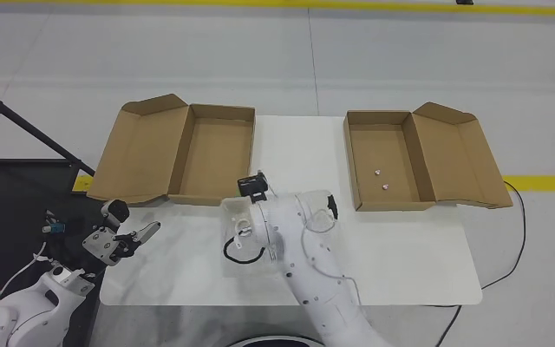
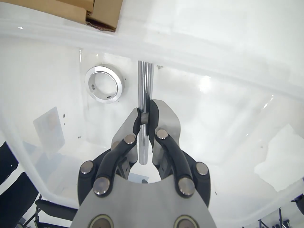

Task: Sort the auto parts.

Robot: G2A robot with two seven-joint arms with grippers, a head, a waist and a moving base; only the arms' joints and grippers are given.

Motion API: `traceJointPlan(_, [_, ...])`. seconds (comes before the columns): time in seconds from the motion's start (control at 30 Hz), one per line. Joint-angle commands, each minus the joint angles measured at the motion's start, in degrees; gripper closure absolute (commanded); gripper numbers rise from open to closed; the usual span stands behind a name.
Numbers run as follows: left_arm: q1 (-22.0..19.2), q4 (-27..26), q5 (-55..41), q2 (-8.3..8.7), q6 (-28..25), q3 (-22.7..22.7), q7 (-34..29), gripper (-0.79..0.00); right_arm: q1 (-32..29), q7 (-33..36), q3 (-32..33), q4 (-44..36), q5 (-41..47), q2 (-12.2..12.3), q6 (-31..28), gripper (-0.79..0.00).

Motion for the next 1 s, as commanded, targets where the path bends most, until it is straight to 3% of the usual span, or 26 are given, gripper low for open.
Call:
traceJointPlan(0.0, [0.0,0.0,0.0,0.0,0.0,0.0,0.0,-0.785,-0.2,0.0,0.5,-1.6,-0.1,0.1,-0.8,0.0])
traceJointPlan(0.33, [0.0,0.0,0.0,0.0,0.0,0.0,0.0,-0.785,0.3,0.0,2.7,-10.3,5.2,0.1,-6.4,0.0])
traceJointPlan(0.87, [0.0,0.0,0.0,0.0,0.0,0.0,0.0,-0.785,0.3,0.0,2.7,-10.3,5.2,0.1,-6.4,0.0])
traceJointPlan(0.97, [0.0,0.0,0.0,0.0,0.0,0.0,0.0,-0.785,-0.6,-3.3,2.3,-9.4,6.3,0.2,-8.7,0.0])
